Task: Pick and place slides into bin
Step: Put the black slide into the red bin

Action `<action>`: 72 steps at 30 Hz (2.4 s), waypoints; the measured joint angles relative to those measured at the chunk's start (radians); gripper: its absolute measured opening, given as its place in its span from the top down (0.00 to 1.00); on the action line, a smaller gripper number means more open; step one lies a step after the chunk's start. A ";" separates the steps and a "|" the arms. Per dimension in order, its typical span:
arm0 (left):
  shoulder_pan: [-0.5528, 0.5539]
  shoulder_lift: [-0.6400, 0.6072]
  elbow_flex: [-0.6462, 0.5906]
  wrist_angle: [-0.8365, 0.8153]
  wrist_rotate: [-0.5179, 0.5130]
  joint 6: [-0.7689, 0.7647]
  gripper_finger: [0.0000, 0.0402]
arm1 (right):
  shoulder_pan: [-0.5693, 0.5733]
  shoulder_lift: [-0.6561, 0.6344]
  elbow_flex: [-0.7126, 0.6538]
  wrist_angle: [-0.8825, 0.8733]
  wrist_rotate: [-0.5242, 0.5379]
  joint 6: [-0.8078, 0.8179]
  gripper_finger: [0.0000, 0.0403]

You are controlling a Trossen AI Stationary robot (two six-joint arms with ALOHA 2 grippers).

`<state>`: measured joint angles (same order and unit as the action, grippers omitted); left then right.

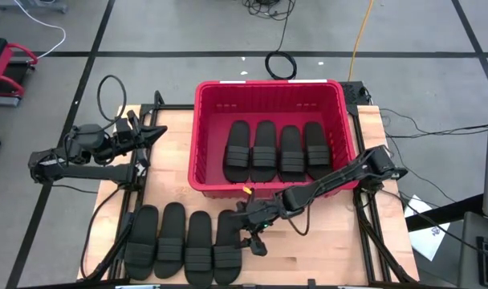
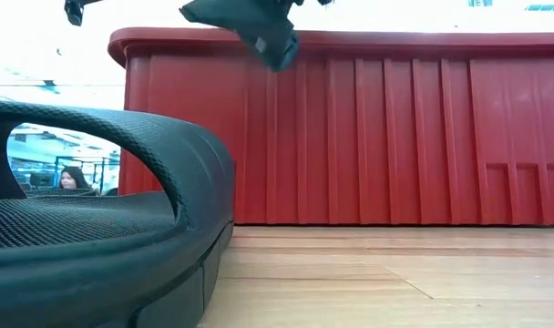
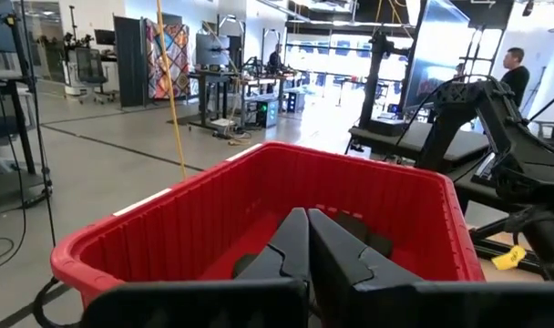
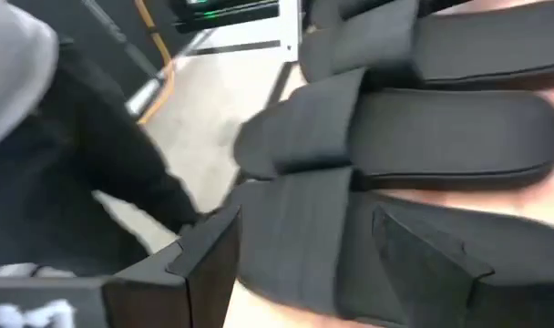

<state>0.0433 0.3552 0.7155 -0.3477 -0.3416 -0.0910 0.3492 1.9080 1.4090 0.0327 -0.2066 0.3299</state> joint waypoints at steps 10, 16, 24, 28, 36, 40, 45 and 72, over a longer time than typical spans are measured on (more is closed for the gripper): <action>0.000 0.000 0.000 0.000 0.000 -0.005 0.98 | 0.086 -0.002 0.000 -0.027 0.260 -0.202 0.41; 0.000 0.000 0.000 -0.008 0.002 -0.035 0.99 | 0.098 0.002 0.000 -0.015 0.338 -0.182 0.41; 0.000 0.000 0.000 -0.050 0.004 -0.043 0.97 | 0.096 0.091 0.000 0.097 0.260 -0.127 0.41; 0.000 0.000 0.000 -0.050 0.004 -0.043 0.99 | 0.118 0.124 -0.001 0.098 0.257 -0.081 0.41; 0.000 0.000 0.000 -0.055 0.028 -0.048 0.97 | 0.127 0.163 0.002 0.130 0.313 -0.001 0.41; 0.000 0.000 0.000 -0.055 0.029 -0.049 0.98 | 0.122 0.185 0.000 0.165 0.307 0.064 0.41; 0.000 0.000 0.000 -0.055 0.029 -0.049 1.00 | 0.121 0.208 0.000 0.164 0.313 0.107 0.41; 0.000 0.000 0.000 -0.055 0.029 -0.069 0.96 | 0.115 0.206 0.001 0.175 0.301 0.042 0.41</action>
<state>0.0433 0.3553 0.7155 -0.4026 -0.3126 -0.1596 0.4641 2.1139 1.4097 0.2074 0.0939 0.3722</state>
